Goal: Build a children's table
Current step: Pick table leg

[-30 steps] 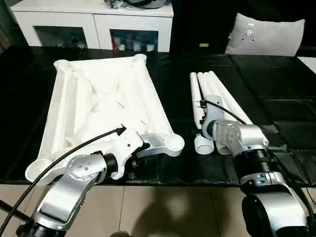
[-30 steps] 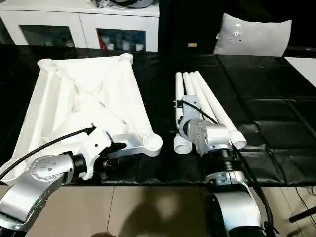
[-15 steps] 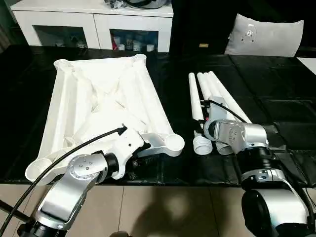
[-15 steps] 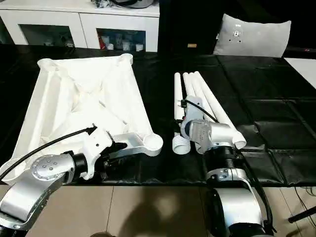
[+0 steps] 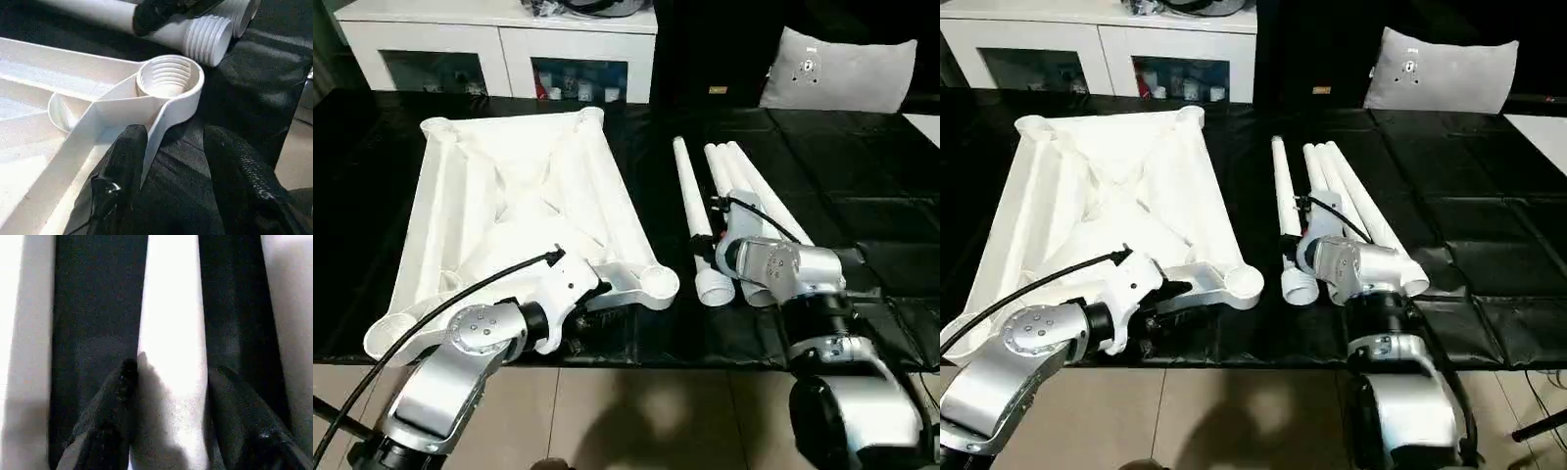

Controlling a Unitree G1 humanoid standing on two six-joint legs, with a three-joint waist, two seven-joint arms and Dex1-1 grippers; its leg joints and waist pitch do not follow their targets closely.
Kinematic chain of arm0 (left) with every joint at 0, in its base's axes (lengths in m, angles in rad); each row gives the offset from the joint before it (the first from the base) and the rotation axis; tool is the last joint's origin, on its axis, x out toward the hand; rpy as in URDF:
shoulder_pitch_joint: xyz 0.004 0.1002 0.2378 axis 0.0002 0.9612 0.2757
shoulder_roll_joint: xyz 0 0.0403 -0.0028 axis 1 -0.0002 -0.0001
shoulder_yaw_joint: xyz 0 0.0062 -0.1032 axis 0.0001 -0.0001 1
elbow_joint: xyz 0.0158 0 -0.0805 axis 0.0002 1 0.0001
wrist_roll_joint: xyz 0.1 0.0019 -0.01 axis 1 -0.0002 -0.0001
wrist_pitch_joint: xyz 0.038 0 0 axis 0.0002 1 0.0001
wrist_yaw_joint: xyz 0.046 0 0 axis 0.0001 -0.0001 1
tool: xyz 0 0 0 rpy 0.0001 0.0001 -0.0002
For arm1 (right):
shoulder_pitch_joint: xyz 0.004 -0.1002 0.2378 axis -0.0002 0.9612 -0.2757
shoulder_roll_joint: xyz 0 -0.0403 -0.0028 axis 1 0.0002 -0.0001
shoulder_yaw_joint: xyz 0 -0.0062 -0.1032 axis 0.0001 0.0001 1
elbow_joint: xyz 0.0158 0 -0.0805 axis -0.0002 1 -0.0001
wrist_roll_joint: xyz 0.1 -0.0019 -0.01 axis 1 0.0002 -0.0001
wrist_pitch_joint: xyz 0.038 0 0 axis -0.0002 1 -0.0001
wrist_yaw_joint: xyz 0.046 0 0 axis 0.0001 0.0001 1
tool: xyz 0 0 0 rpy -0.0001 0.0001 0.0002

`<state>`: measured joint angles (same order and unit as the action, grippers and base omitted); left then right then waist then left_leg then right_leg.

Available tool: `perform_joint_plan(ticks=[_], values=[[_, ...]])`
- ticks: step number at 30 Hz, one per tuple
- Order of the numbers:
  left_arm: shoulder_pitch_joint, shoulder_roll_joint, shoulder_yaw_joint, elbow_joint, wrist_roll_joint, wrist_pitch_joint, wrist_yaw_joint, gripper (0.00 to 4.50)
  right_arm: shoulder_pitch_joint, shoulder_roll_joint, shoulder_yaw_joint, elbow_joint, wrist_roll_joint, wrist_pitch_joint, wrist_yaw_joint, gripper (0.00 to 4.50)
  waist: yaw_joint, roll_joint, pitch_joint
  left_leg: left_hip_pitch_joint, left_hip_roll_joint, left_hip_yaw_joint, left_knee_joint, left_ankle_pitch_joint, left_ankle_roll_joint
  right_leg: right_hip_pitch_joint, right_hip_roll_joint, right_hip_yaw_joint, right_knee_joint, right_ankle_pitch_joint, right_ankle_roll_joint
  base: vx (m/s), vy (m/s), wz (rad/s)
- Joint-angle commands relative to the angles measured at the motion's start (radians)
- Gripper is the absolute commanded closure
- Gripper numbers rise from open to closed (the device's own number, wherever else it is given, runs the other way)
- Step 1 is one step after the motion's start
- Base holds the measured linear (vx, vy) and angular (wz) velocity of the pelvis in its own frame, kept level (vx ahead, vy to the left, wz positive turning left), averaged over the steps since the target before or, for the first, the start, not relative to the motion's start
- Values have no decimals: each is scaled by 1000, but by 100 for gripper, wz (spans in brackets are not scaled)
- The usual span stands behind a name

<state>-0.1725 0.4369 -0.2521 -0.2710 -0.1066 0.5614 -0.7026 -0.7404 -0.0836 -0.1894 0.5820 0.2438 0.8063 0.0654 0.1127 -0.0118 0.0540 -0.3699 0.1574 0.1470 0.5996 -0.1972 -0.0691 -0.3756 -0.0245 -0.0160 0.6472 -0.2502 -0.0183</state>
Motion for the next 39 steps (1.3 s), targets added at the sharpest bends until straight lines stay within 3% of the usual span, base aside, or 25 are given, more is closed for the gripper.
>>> perform_joint_plan(ticks=[1, 5, 7, 8, 12, 15, 18, 20, 24, 33, 35, 36, 37, 39], values=[[-20, -3, 6, -9, -6, 3, 10, 234, 5, -4, -6, -74, 17, -38, 11, 265, 4, 1, -66, 10, 58, -10, -64, -2, -9, 48, -104, 45, -57, 167, -170, 0, 0, 0], [-47, -40, 46, 12, -7, -37, 57, 234, 37, -3, 23, -222, -8, -166, 19, 266, 7, 6, -71, 6, 56, -10, -57, 41, -3, 48, -99, 43, -50, 259, -164, 0, 0, 0], [-73, -63, 72, 31, -10, -49, 89, 234, 34, 8, -8, -272, 52, -114, 58, 266, 6, 5, -70, 6, 55, -11, -58, 26, 0, 52, -96, 44, -51, 262, -164, 0, 0, 0], [-99, -84, 94, 51, -12, -59, 116, 234, 35, 17, -35, -306, 121, -87, 124, 266, 6, 8, -68, 6, 55, -13, -60, 6, 2, 52, -97, 44, -53, 244, -160, 0, 0, 0], [-166, -149, 152, 101, -46, -80, 176, 219, 56, 8, -57, -342, 199, -79, 227, 266, 8, 2, -68, 5, 59, -14, -61, -8, 12, 53, -102, 43, -57, 215, -172, 0, 0, 0], [-247, -258, 236, 135, -178, -59, 201, 203, 75, 0, -100, -363, 304, -97, 344, 266, 14, 1, -70, 5, 57, -9, -55, 0, 17, 53, -106, 45, -56, 229, -203, 0, 0, 0], [-329, -358, 326, 164, -279, -33, 278, 165, 107, -14, -101, -410, 373, -94, 456, 266, 29, -3, -74, 2, 62, -11, -50, 15, 43, 55, -108, 42, -52, 260, -231, 0, 0, 0], [-383, -407, 382, 194, -363, -4, 301, 162, 124, -16, -118, -443, 425, -63, 505, 266, 36, -12, -71, -2, 57, -10, -49, 15, 64, 55, -108, 41, -54, 240, -238, 0, 0, 0], [-459, -480, 461, 248, -510, 31, 312, 125, 161, -34, -101, -492, 473, -44, 585, 266, 41, -11, -68, -3, 58, -10, -49, 8, 68, 51, -109, 41, -62, 159, -218, 0, 0, 0], [-482, -512, 440, 247, -538, 80, 325, 117, 209, -22, -71, -561, 530, -39, 639, 266, 48, -8, -65, -1, 64, -14, -55, -24, 52, 44, -114, 41, -74, 59, -189, 0, 0, 0], [-485, -515, 439, 250, -555, 82, 334, 117, 223, -16, -57, -576, 540, -43, 657, 266, 52, 3, -66, 1, 65, -16, -55, -30, 42, 41, -113, 41, -74, 56, -185, 0, 0, 0], [-485, -515, 439, 250, -555, 82, 334, 117, 224, -16, -57, -576, 540, -43, 657, 266, 52, 0, -65, 1, 64, -15, -56, -36, 41, 40, -112, 42, -77, 55, -184, 0, 0, 0], [-486, -518, 441, 259, -554, 80, 337, 117, 233, -14, -52, -588, 552, -42, 673, 266, 54, 6, -66, 1, 64, -16, -55, -39, 38, 41, -112, 42, -76, 57, -183, 0, 0, 0], [-490, -526, 451, 279, -551, 73, 348, 101, 249, -16, -48, -604, 567, -41, 681, 266, 55, -4, -67, -1, 64, -17, -57, -34, 39, 44, -111, 41, -76, 76, -177, 0, 0, 0]])
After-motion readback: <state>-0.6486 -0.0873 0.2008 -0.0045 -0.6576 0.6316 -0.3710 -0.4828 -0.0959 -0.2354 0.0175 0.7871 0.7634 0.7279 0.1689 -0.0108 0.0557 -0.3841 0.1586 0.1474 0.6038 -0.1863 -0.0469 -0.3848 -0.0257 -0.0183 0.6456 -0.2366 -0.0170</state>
